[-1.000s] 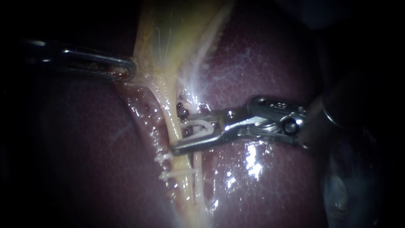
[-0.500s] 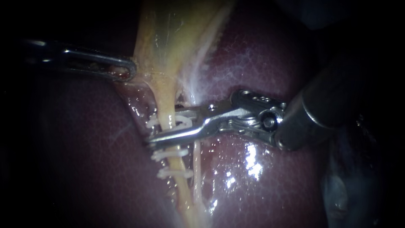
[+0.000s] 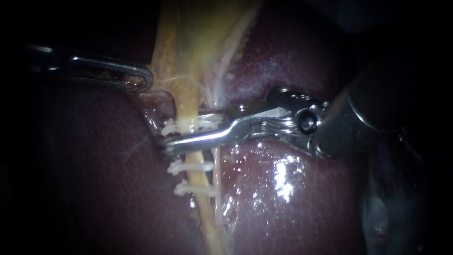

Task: Clipping third clip left tube

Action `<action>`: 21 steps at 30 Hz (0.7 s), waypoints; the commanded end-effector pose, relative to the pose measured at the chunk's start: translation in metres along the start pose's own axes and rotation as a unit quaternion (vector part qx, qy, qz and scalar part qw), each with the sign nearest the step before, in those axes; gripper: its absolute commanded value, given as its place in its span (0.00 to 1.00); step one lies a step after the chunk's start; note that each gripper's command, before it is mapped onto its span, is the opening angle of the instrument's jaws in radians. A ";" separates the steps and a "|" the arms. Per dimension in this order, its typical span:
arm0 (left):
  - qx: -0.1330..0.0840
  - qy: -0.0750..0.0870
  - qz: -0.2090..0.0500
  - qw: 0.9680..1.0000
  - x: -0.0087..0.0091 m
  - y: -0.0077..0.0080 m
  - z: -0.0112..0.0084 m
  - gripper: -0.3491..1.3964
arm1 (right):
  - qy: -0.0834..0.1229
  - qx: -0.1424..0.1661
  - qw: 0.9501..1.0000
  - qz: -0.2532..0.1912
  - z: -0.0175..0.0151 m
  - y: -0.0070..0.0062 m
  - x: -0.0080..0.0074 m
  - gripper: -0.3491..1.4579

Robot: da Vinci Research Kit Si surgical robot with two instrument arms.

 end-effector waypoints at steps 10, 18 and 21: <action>0.000 0.000 0.000 1.000 0.0000 0.0000 0.0000 0.00 | 0.000 0.000 1.000 -0.001 -0.0001 0.0001 -0.0001 0.00; 0.000 0.000 0.000 1.000 0.0000 0.0000 0.0000 0.00 | -0.006 -0.003 1.000 -0.001 -0.0001 0.0004 -0.0003 0.00; 0.000 0.000 0.000 1.000 0.0000 0.0000 0.0000 0.00 | -0.006 -0.003 1.000 -0.001 -0.0001 0.0004 -0.0003 0.00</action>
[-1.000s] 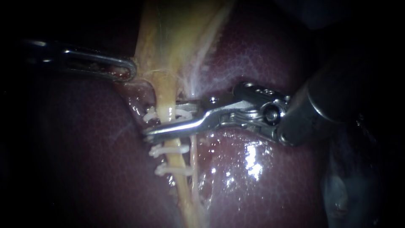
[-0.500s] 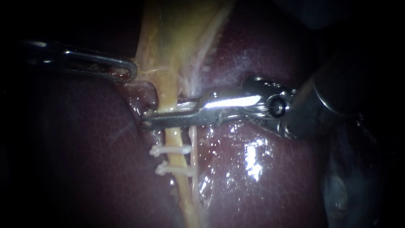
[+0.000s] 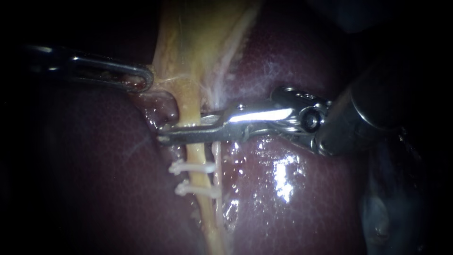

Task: Clipping third clip left tube

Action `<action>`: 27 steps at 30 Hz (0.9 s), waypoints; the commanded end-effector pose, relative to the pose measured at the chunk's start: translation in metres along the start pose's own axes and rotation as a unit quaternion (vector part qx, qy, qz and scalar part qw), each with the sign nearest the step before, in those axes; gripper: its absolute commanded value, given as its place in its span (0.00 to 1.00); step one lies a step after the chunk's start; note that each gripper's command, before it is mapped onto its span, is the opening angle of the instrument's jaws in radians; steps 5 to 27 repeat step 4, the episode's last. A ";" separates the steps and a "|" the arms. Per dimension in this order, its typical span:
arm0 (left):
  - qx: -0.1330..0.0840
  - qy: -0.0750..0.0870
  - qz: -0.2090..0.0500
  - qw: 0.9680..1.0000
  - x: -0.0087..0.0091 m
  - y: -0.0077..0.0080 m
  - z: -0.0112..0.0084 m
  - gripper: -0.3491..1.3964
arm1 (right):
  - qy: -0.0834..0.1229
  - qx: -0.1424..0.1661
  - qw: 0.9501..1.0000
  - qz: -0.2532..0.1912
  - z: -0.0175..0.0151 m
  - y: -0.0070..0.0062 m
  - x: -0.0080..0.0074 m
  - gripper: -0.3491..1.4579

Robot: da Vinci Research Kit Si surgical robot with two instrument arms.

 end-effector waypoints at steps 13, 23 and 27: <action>0.000 0.000 0.000 1.000 0.0000 0.0000 0.0000 0.00 | 0.000 0.000 1.000 0.000 0.0000 0.0002 0.0000 0.00; 0.000 0.000 0.000 1.000 0.0000 0.0000 0.0000 0.00 | 0.000 0.000 1.000 0.000 0.0000 0.0002 0.0000 0.00; 0.000 0.000 0.000 1.000 0.0000 0.0000 0.0000 0.00 | 0.000 0.000 1.000 0.000 0.0000 0.0002 0.0000 0.00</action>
